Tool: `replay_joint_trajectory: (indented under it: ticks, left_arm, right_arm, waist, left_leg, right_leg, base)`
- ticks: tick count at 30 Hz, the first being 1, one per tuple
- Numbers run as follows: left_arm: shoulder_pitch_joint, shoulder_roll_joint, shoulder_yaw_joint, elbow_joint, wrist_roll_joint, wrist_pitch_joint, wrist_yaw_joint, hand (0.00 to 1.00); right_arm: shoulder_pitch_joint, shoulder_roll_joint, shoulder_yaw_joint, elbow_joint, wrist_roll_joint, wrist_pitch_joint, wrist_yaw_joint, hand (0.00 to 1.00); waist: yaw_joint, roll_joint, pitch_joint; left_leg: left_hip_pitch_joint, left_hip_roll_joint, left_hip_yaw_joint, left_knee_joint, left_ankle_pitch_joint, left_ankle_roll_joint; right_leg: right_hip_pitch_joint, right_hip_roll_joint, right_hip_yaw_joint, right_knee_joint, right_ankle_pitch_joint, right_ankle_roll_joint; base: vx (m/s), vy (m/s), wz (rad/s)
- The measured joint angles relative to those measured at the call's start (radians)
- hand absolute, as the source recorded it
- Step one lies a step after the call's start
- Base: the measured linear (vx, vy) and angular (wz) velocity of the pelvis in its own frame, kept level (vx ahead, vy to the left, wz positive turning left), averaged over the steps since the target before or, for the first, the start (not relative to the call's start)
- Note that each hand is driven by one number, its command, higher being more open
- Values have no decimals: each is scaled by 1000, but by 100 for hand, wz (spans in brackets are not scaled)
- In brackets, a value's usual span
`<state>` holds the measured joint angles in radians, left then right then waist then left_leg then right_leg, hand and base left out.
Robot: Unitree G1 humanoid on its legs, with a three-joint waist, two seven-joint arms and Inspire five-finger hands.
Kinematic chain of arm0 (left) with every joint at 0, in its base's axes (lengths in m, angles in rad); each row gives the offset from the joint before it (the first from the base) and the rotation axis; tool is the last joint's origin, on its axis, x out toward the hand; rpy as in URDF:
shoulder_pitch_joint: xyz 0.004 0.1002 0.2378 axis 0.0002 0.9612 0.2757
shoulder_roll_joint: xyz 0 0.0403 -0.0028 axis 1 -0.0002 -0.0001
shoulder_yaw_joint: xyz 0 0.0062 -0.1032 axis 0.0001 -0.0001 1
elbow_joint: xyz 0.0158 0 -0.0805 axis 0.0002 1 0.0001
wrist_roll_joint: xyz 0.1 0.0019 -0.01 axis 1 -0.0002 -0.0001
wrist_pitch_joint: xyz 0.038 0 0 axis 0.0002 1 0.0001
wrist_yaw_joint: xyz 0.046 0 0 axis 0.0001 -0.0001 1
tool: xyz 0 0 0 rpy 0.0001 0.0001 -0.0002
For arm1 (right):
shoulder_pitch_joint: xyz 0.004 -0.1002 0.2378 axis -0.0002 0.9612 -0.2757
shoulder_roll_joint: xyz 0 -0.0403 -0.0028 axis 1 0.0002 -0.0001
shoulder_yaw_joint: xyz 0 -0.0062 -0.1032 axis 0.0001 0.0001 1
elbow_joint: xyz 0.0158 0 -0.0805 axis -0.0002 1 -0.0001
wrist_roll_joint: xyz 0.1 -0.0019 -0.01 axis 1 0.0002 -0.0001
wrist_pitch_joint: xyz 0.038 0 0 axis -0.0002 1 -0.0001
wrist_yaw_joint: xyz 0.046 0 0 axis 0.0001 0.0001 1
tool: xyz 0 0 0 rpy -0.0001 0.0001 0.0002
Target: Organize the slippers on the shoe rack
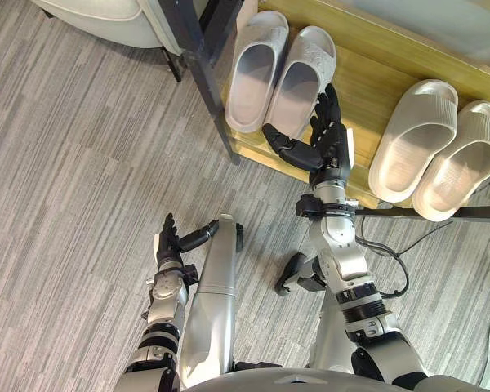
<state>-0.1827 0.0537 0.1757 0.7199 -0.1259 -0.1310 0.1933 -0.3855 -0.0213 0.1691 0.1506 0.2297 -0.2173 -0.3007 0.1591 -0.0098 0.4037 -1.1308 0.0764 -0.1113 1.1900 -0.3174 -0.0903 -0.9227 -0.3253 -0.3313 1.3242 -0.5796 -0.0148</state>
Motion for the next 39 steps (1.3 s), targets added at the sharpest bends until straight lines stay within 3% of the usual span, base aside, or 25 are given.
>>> replay_joint_trajectory:
  ticks: [17, 24, 28, 33, 39]
  left_arm:
    - [-26, -18, 38, 54, 0, 1, -5, 100]
    - [-30, -13, 38, 90, 0, 20, -17, 100]
    - [-9, 1, 38, 97, 5, 48, -19, 100]
    - [-4, 20, 27, 111, 18, 54, -8, 100]
    - [42, 51, -189, 203, 74, 54, -57, 100]
  right_arm:
    - [-33, -32, 0, 38, 29, 1, -3, 100]
    - [66, -7, 2, -45, 27, 11, 11, 100]
    - [140, 6, 28, -124, -33, 17, 16, 100]
    - [258, -2, 80, -185, -152, 36, 42, 100]
    - [448, -72, 173, -172, -313, 55, 132, 100]
  waist:
    - [-2, 14, 8]
    - [-2, 22, 12]
    - [-3, 21, 12]
    - [-37, 2, 1]
    - [-76, -44, -89]
  left_leg:
    - [19, -6, -6, -28, 26, -10]
    - [83, 5, -6, -46, 21, -5]
    - [158, 36, 4, -91, 20, -6]
    - [312, 76, 59, -223, 39, 10]
    - [593, 60, 128, -521, 111, 14]
  right_leg:
    - [21, -11, -17, -1, -1, -3]
    - [92, 4, -23, -38, 2, 2]
    - [158, 42, -22, -106, 26, 8]
    - [299, 71, -30, -255, 73, 20]
    - [546, 101, -31, -568, 184, 58]
  base:
    - [-12, -10, 4]
    - [6, -1, -3]
    - [14, 10, -20]
    - [55, 33, -9]
    - [148, 54, -4]
